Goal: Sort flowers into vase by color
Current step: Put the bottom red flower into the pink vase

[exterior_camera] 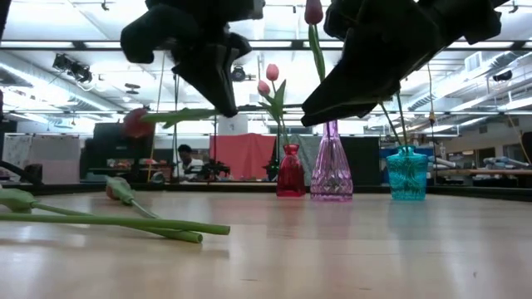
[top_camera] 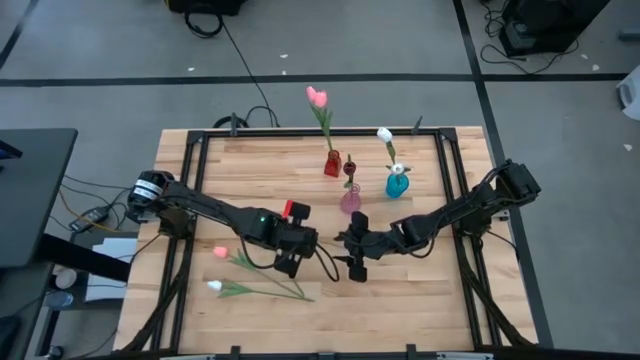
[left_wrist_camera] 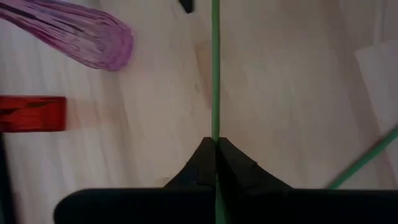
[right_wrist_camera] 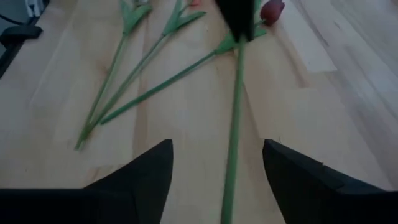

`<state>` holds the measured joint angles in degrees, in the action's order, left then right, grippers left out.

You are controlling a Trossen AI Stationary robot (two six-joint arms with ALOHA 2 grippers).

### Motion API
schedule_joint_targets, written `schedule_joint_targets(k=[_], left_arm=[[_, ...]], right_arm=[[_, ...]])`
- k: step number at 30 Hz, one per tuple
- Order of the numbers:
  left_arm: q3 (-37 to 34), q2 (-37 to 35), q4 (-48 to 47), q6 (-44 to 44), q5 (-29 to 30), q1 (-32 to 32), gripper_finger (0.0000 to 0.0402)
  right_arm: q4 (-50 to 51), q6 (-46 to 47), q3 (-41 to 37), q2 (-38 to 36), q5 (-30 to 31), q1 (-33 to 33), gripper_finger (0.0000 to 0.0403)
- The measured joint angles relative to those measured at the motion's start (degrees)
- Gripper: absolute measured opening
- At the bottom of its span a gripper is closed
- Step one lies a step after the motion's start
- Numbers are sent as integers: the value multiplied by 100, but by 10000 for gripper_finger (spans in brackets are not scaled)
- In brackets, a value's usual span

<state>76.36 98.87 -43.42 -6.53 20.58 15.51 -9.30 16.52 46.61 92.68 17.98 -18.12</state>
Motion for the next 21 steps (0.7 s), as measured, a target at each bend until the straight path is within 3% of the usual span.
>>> schedule_joint_targets(k=[5, 13, 21], left_arm=[[112, 0, -45, -122, 186, -2, 4], [126, -2, 44, -146, 250, 24, 22], [126, -31, 456, -100, 254, 44, 109]], right_arm=[[112, 200, 2, 0, 40, 8, 213], [470, 599, 2, 0, -93, 108, 22], [503, 836, 2, 0, 102, 119, 6]])
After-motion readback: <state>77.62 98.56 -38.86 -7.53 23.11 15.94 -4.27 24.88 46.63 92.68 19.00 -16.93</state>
